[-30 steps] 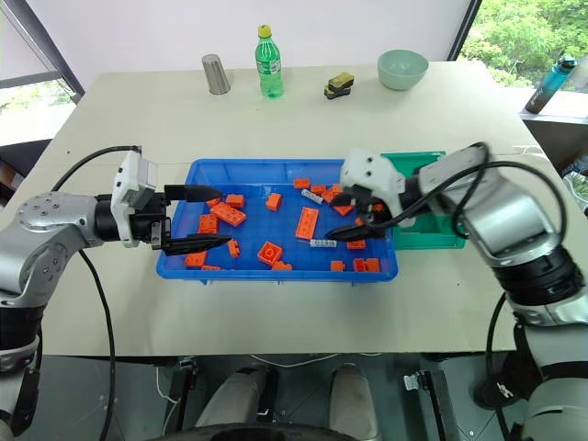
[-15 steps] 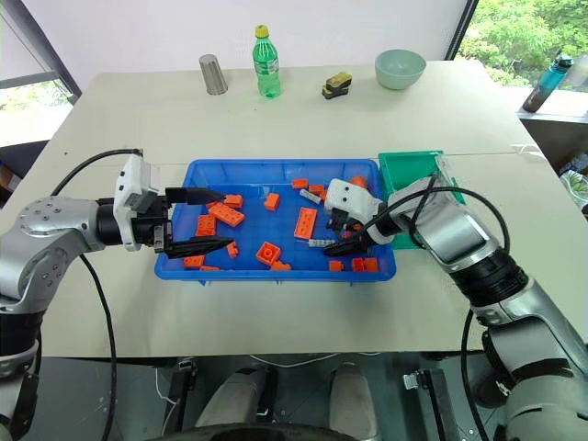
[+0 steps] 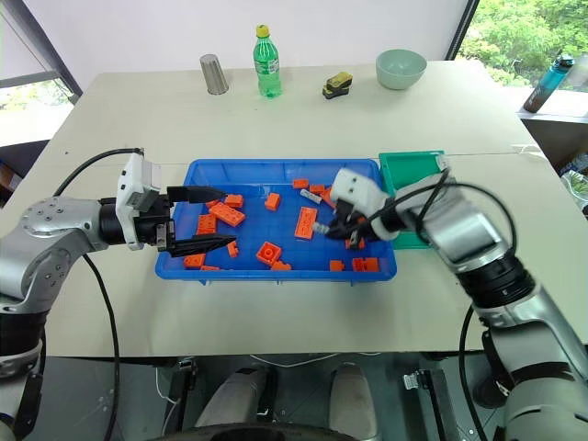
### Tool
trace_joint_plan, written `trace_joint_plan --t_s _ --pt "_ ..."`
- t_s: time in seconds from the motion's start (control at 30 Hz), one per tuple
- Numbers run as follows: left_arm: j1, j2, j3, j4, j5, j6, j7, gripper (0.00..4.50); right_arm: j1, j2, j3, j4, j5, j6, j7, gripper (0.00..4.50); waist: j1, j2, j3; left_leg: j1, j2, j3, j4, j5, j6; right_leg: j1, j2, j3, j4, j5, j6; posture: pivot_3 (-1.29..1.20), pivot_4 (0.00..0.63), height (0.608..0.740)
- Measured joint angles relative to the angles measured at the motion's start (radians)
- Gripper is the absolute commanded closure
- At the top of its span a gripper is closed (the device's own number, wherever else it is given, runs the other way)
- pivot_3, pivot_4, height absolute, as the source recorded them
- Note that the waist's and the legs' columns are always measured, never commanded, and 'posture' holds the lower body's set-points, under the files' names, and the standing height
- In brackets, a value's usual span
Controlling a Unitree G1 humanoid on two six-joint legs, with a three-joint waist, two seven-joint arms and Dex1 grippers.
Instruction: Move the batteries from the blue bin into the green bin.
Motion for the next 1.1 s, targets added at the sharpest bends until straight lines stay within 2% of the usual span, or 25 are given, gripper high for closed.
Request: trace_joint_plan --t_s 0.2,0.33,0.5,0.63,0.73,0.9,1.03,1.1 --pt "0.001 -0.001 0.0 0.018 0.001 -0.007 -0.011 0.0 -0.064 -0.147 -0.147 0.123 0.011 0.036 -0.034 4.41 0.006 0.0 0.0 0.0 0.0 0.0 0.0 0.0 0.0 0.0 0.0 0.0 0.0 0.0 0.0 0.0 0.15 0.727" --pt "-0.011 -0.029 -0.008 0.032 0.01 -0.021 -0.009 0.0 -0.009 -0.152 -0.174 0.154 -0.006 0.025 -0.088 4.41 -0.002 0.0 0.0 0.0 0.0 0.001 -0.001 0.0 0.0 -0.001 0.0 0.0 0.0 0.0 0.0 0.0 0.15 0.727" --pt "-0.027 -0.045 -0.024 0.037 0.015 -0.021 -0.003 0.0 0.059 -0.148 -0.174 0.183 -0.044 -0.012 -0.157 2.0 -0.001 0.0 0.0 0.0 0.0 0.002 -0.001 0.0 0.0 -0.001 0.0 0.0 0.0 0.0 0.0 0.0 0.15 0.727" --pt "-0.028 -0.042 -0.027 0.043 0.021 -0.021 -0.009 0.0 0.054 -0.139 -0.17 0.181 -0.053 -0.051 -0.163 2.0 -0.002 0.0 0.0 0.0 0.0 0.002 -0.001 0.0 0.0 -0.001 0.0 0.0 0.0 0.0 0.0 0.0 0.15 0.727" --pt "-0.029 -0.038 -0.027 0.047 0.022 -0.021 -0.011 0.0 0.003 -0.089 -0.16 0.182 -0.05 -0.054 -0.166 2.0 -0.005 0.0 0.0 0.0 0.001 0.002 -0.001 0.0 0.0 -0.001 0.0 0.0 0.0 0.0 0.0 0.0 0.15 0.727" --pt "-0.029 -0.028 -0.025 0.046 0.022 -0.021 -0.011 0.0 -0.13 0.074 -0.104 0.18 -0.039 -0.042 -0.178 2.0 -0.003 0.0 0.0 0.0 0.001 0.001 0.0 0.0 0.0 -0.001 0.0 0.0 0.0 0.0 0.0 0.0 0.15 0.727" --pt "-0.024 -0.02 -0.02 0.037 0.021 -0.019 -0.004 0.0 -0.138 0.226 -0.01 0.195 -0.047 -0.02 -0.223 2.0 -0.002 0.0 0.0 0.0 0.0 0.0 0.0 0.0 0.0 -0.001 0.0 0.0 0.001 0.0 0.0 0.0 0.15 0.727" --pt "-0.019 -0.017 -0.015 0.028 0.02 -0.018 0.0 0.0 -0.137 0.26 0.016 0.201 -0.049 -0.01 -0.238 2.0 0.0 0.0 0.0 -0.001 -0.001 -0.001 0.001 0.0 0.0 -0.001 -0.001 0.0 0.001 0.0 0.0 0.0 0.15 0.727"
